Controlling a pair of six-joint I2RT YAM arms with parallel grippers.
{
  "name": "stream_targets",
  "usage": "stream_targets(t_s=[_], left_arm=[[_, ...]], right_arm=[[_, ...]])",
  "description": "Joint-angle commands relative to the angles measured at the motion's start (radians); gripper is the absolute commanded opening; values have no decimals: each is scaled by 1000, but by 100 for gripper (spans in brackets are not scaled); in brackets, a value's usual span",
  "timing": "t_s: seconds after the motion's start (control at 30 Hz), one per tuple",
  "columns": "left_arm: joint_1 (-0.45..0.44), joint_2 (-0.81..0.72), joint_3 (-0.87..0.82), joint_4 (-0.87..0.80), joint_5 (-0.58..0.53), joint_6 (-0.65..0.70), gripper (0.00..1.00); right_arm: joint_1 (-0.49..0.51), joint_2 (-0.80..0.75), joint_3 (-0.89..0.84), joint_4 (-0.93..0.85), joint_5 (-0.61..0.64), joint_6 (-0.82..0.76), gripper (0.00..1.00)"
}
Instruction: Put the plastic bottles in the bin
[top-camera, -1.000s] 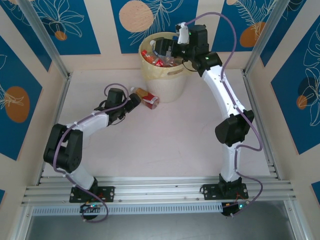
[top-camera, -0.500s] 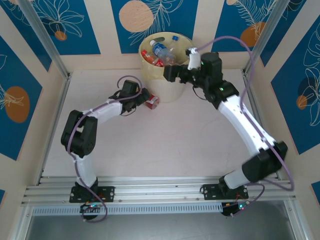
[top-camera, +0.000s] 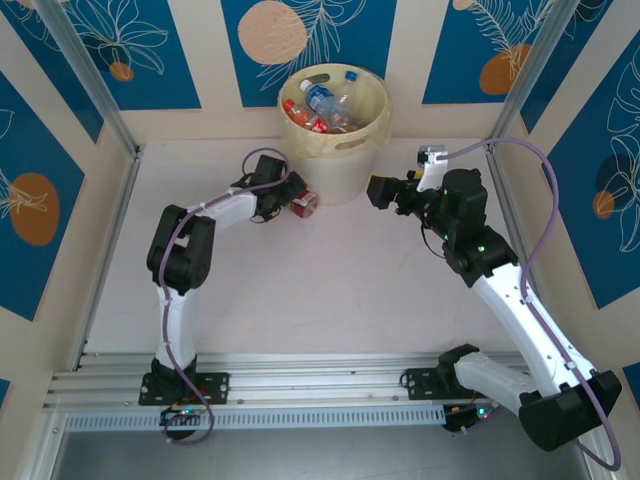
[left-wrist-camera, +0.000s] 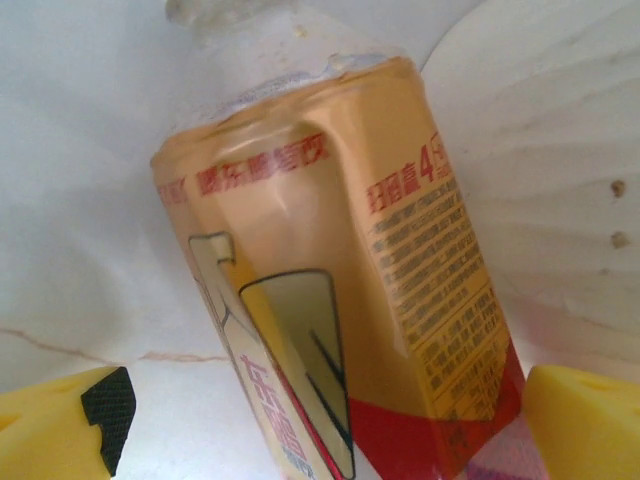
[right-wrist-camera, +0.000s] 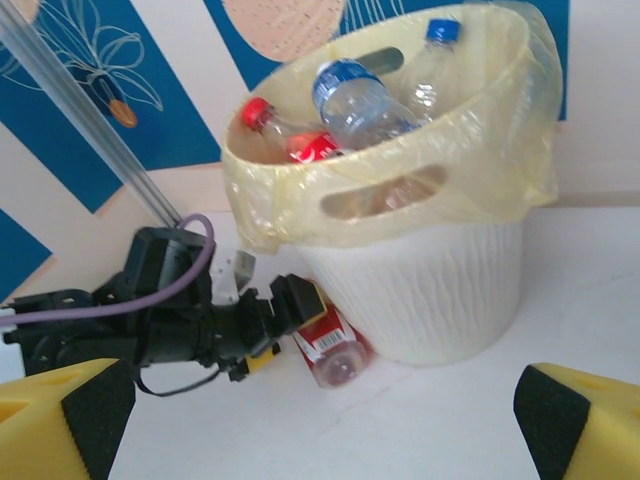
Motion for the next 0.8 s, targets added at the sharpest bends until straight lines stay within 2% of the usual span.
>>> stream_targets(t_s=[0.0,0.17,0.37,0.47,0.63,0.77], left_arm=[[19,21,-17,-56,8,42,99],[47,-140,-242,68,-16,111,96],[80,-274,-348,2,-35,176,95],[80,-285,-309,-24,22,261,100],[61,-202,-108,-253,-70,458,100],[47,-146,-54,-278,-67,557,100]], right_arm=[[-6,-14,-10,-20,42,-3,99],[-7,-13,-28,-29,111,2,99],[-8,-10,-44,-4,137,5,99],[-8,-6,-45,-1,137,5,100],[-7,0,-44,-16,139,19,99],[-8,2,-44,-21,156,23,99]])
